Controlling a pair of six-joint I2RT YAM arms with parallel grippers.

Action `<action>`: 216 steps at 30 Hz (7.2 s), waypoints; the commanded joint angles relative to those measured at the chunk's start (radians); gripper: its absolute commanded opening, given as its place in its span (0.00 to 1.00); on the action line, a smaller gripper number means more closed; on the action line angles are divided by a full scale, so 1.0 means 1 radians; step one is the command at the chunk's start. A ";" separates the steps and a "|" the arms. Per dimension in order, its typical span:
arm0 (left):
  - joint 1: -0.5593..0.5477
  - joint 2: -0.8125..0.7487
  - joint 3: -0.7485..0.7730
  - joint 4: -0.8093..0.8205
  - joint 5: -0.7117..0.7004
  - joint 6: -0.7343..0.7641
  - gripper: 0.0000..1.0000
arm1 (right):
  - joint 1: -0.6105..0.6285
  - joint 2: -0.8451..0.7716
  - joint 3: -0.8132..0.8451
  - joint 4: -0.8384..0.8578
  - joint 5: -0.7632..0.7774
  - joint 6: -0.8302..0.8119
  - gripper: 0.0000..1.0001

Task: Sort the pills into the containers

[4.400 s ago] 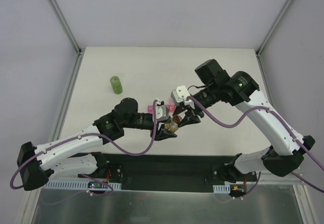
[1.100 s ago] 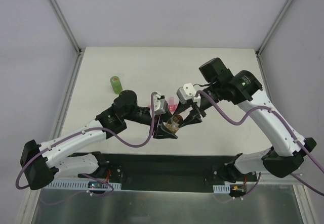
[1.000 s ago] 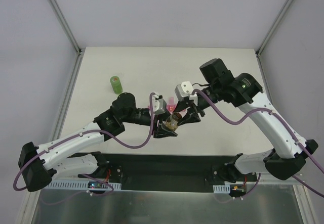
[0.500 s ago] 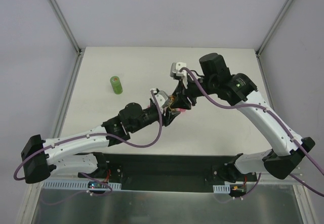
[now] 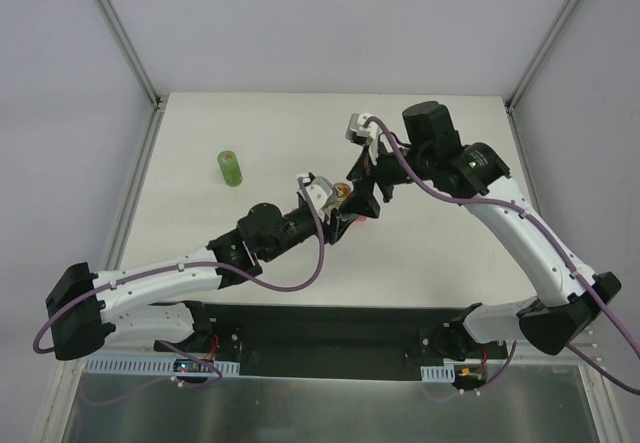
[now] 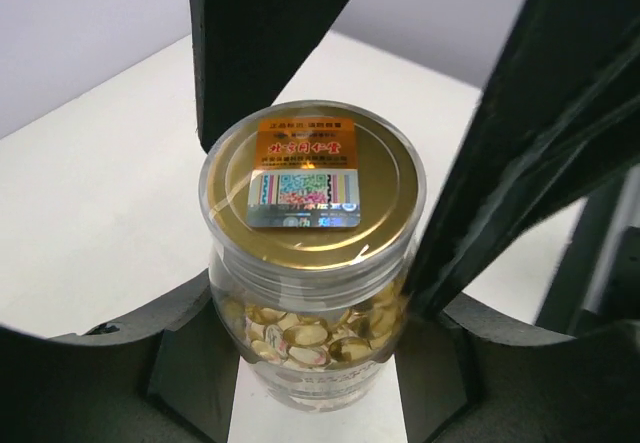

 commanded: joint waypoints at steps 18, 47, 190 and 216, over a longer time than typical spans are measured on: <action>0.194 -0.090 0.152 -0.196 1.146 -0.127 0.00 | 0.007 -0.073 0.200 -0.416 -0.495 -0.558 0.95; 0.194 -0.114 0.144 -0.209 0.927 -0.078 0.00 | 0.072 -0.057 0.045 -0.142 -0.339 -0.180 0.24; 0.599 0.432 0.212 -0.409 0.687 -0.403 0.17 | -0.333 0.885 0.368 0.053 -0.231 0.270 0.38; 0.607 0.683 0.247 -0.346 0.684 -0.434 0.17 | -0.301 0.986 0.367 0.067 -0.312 0.330 0.28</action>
